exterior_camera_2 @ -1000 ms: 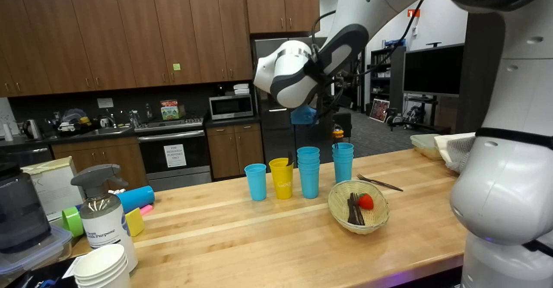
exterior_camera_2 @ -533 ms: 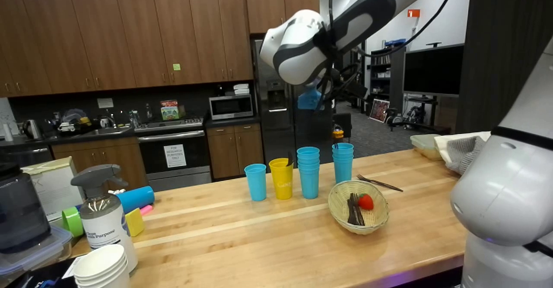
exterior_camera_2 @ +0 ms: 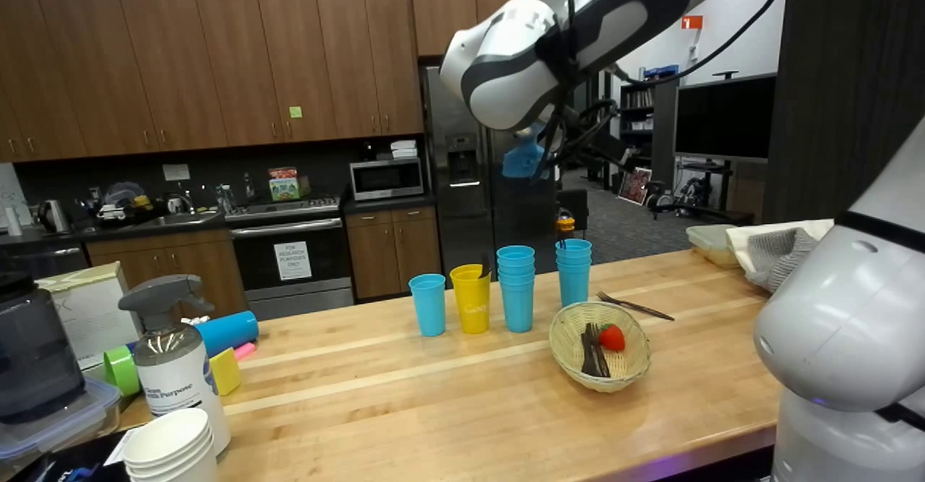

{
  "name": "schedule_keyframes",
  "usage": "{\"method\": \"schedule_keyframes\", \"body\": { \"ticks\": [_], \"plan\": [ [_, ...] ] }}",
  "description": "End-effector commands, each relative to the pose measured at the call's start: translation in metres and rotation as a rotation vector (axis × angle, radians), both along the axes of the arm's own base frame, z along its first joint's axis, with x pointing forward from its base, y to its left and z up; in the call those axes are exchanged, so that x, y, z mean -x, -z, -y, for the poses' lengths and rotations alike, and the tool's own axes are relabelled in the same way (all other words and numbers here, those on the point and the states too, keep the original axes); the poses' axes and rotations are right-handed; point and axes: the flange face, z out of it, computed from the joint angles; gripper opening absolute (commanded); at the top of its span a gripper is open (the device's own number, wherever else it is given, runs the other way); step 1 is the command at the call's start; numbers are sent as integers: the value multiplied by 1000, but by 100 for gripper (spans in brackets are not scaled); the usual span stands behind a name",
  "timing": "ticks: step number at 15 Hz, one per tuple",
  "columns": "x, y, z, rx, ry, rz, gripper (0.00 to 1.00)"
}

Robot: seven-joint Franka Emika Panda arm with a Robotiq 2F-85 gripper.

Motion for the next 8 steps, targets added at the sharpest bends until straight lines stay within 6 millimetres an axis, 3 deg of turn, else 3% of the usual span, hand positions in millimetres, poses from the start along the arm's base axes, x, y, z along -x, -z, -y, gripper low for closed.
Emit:
{"method": "schedule_keyframes", "body": {
  "ticks": [1,8],
  "plan": [
    [14,2,6,-25,-22,-4,100],
    [12,33,8,-51,-264,-140,100]
  ]
}}
